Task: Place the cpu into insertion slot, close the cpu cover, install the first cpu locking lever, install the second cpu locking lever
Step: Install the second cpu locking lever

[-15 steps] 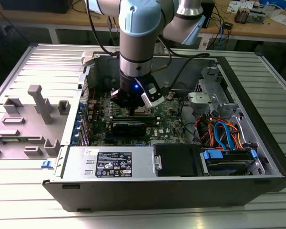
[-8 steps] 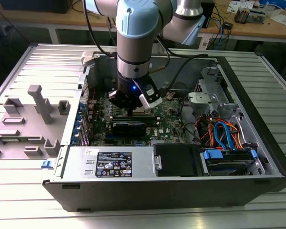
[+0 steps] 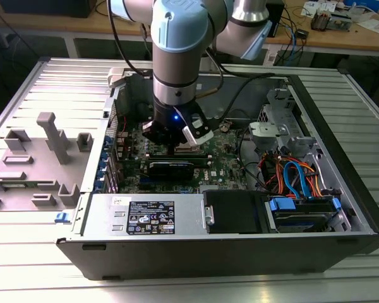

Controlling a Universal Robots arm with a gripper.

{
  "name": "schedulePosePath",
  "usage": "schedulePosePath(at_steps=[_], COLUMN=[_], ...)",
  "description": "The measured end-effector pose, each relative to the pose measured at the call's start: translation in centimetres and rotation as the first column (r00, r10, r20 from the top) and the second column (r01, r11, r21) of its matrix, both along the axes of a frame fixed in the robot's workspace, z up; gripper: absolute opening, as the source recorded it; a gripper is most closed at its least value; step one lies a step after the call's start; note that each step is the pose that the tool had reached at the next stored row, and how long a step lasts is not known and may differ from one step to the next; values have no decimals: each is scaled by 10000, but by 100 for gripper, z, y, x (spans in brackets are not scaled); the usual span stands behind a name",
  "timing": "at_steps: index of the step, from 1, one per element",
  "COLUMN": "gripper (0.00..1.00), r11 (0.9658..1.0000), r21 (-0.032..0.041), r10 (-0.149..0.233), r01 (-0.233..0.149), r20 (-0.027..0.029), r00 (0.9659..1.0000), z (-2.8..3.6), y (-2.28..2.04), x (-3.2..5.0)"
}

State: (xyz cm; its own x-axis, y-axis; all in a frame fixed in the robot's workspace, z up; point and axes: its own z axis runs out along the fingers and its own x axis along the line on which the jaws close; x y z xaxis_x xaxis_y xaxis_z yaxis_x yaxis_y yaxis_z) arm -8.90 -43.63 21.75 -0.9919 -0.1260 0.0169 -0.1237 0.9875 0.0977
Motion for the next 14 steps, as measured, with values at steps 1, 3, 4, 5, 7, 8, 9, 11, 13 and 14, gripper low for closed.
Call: schedulePosePath(at_steps=[1, 3, 4, 5, 7, 8, 9, 11, 13, 14], gripper=[11, 11, 11, 11, 11, 11, 11, 11, 11, 11], r11=[10000, 10000, 10000, 10000, 9999, 9998, 9997, 9995, 9995, 9995], r21=[25, 66, 87, 98, 164, 192, 239, 311, 328, 329], r10=[2, 0, 0, 0, 0, 0, 2, 2, 0, 0], r01=[-2, 0, 0, 0, 0, 0, -2, -2, 0, 0], r20=[-2, -3, -3, -3, -4, -4, -3, -4, -3, -3], r00=[10000, 10000, 10000, 10000, 10000, 10000, 10000, 10000, 10000, 10000], z=[-3, -11, -23, -30, -53, -61, -75, -87, -92, -92], y=[-1, -2, -3, -4, -8, -8, -8, -8, -7, -7], x=[-5, -27, -34, -39, -57, -63, -68, -73, -73, -74])
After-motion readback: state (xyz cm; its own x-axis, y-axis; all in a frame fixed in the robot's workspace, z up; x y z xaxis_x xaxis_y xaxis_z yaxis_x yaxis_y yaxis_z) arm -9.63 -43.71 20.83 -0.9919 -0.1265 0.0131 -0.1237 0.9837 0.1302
